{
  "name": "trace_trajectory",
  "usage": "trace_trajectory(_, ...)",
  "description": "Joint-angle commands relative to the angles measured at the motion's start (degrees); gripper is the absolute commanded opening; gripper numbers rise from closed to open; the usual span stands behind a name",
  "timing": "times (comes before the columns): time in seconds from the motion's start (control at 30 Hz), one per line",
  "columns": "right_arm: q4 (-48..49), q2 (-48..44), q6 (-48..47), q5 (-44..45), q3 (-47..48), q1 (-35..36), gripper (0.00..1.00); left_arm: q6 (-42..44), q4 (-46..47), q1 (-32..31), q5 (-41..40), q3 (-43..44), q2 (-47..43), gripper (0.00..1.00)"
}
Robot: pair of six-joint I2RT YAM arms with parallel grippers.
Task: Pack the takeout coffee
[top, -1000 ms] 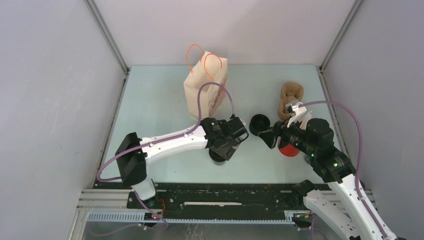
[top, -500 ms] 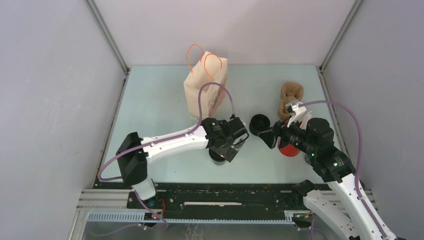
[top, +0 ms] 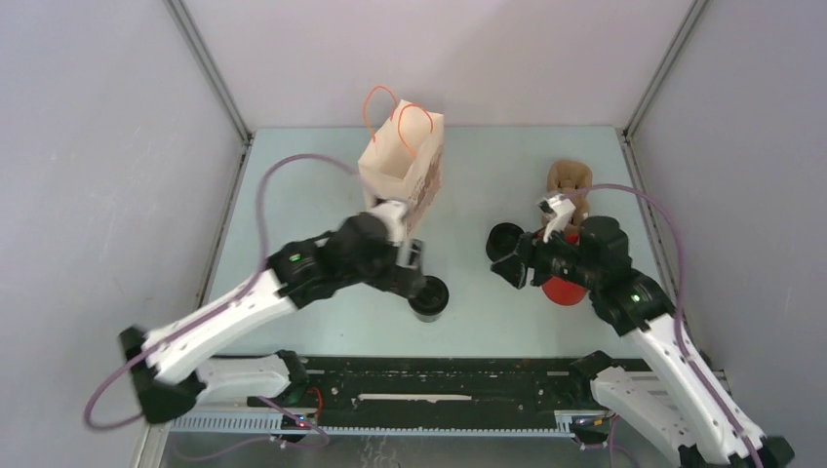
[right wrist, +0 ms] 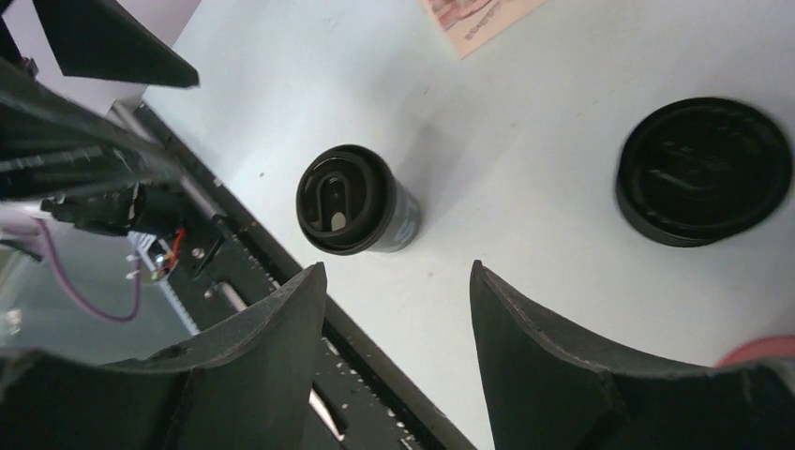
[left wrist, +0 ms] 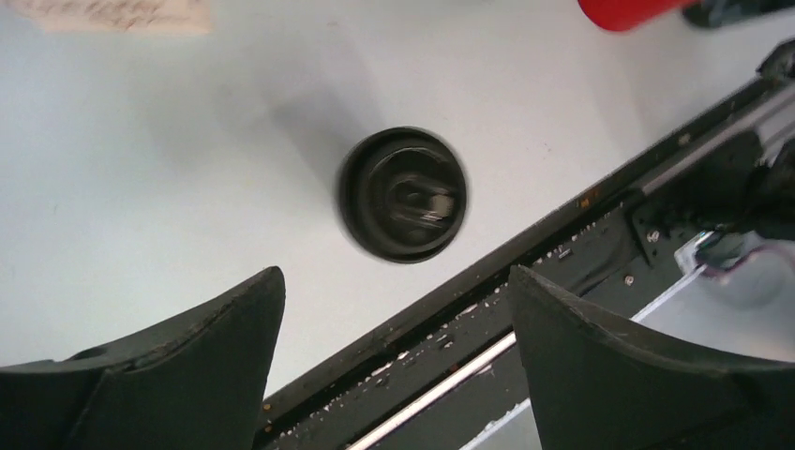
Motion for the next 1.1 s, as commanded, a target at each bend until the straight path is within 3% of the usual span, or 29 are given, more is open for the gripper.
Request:
trace_trajectory(0.0, 2.84, 9.51, 5.59, -8.79, -0.11, 0.91, 0.66, -8.01, 11.57, 10.34, 11.98, -17.44, -12.14, 0.91)
trace_trajectory(0.17, 8.07, 19.81, 10.66, -9.25, -0.42, 7.78, 0.64, -17.94, 28.72, 18.21, 23.72, -33.44, -20.77, 0.77)
trace_trajectory(0.3, 18.35, 28.04, 17.33, -18.15, -2.96, 7.58, 0.51, -24.67, 42.1, 20.69, 27.58, -41.91, -20.43, 0.74)
trace_trajectory(0.4, 25.07, 31.14, 21.44, -21.47, -5.2, 7.0, 0.47, -28.29, 50.72, 21.12, 29.06, -46.41, -19.38, 0.71)
trace_trajectory(0.57, 32.85, 34.66, 25.48, -24.36, -8.57, 5.31, 0.4, -28.66, 52.1, 21.68, 27.72, -49.7, -20.24, 0.64)
trace_trajectory(0.8, 36.1, 36.9, 26.51, -24.33, -10.17, 4.89, 0.36, -28.9, 52.11, 22.53, 27.06, -50.51, -20.79, 0.51)
trace_trajectory(1.07, 36.17, 38.06, 26.14, -24.02, -10.33, 4.68, 0.28, -27.13, 50.52, 22.62, 26.85, -49.88, -18.9, 0.46)
